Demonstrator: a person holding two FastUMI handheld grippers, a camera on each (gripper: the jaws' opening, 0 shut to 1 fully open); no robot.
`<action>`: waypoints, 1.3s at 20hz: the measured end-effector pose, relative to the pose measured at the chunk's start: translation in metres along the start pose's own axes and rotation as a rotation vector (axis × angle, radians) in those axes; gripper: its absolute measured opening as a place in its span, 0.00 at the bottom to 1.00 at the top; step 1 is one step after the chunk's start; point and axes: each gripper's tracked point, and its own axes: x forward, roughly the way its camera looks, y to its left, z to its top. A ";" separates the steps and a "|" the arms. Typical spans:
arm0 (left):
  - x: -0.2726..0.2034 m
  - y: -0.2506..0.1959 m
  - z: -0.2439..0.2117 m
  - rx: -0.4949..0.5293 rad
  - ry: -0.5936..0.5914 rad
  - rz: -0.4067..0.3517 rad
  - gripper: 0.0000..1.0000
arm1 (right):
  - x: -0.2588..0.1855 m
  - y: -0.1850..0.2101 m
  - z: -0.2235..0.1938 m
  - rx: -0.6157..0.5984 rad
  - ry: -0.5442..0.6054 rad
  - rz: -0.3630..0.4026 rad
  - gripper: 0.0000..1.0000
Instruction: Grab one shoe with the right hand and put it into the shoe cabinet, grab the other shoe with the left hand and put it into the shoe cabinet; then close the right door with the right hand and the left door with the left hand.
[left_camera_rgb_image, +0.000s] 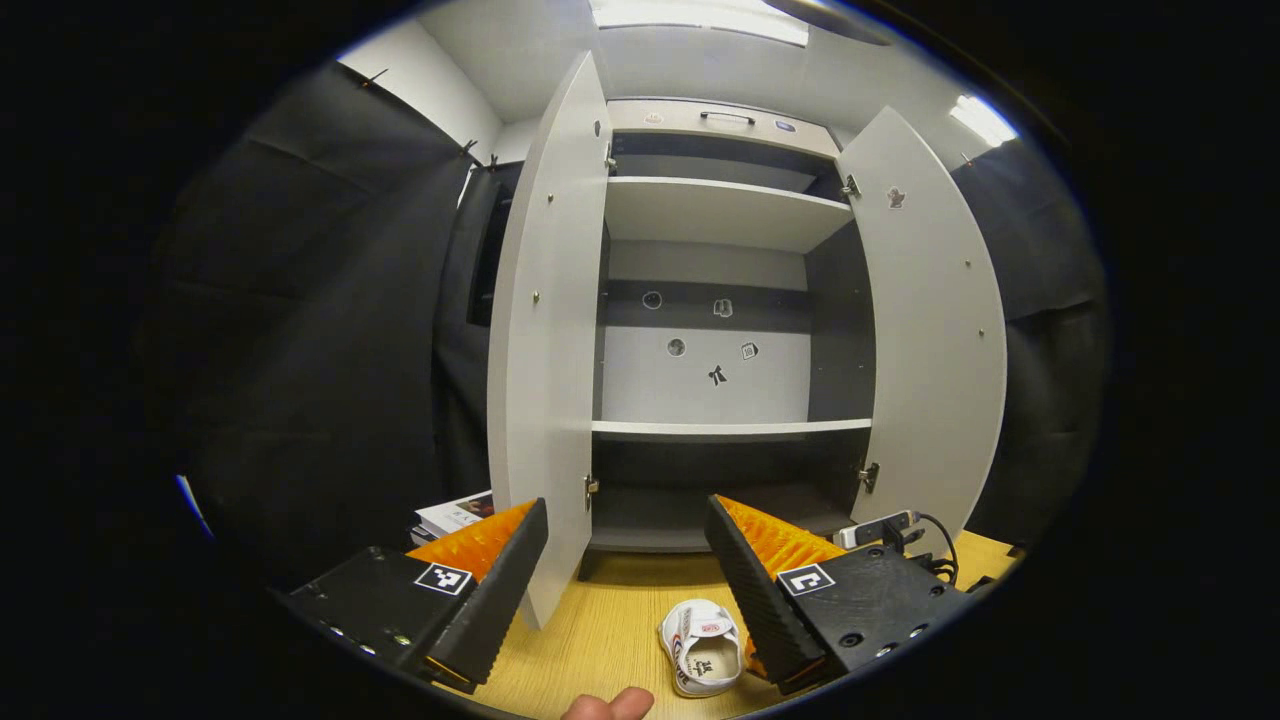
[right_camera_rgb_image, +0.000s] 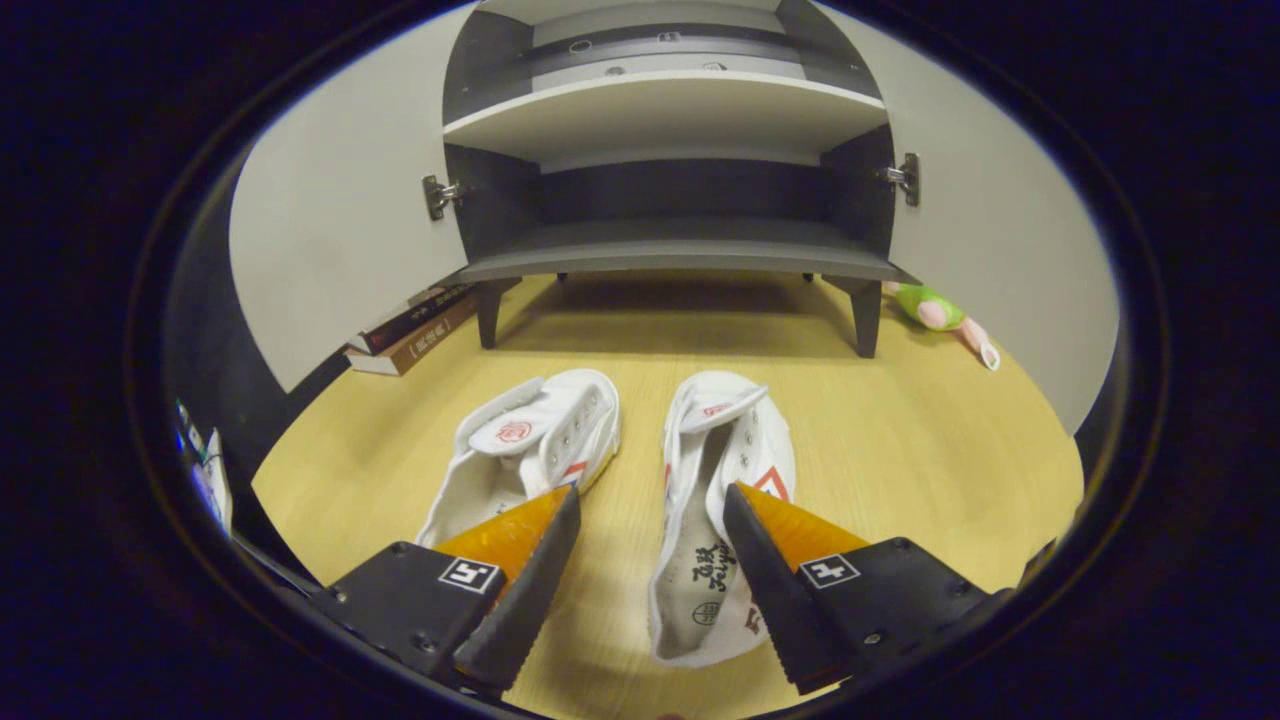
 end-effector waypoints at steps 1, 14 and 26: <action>0.001 0.001 -0.001 -0.001 0.003 0.000 0.95 | 0.002 0.000 -0.002 0.005 0.007 -0.001 0.91; 0.009 -0.003 -0.015 -0.019 0.034 -0.018 0.95 | -0.009 0.010 0.008 0.043 -0.024 0.043 0.80; 0.009 0.007 -0.024 -0.017 0.060 0.000 0.95 | 0.035 0.003 0.000 -0.013 0.013 -0.017 0.53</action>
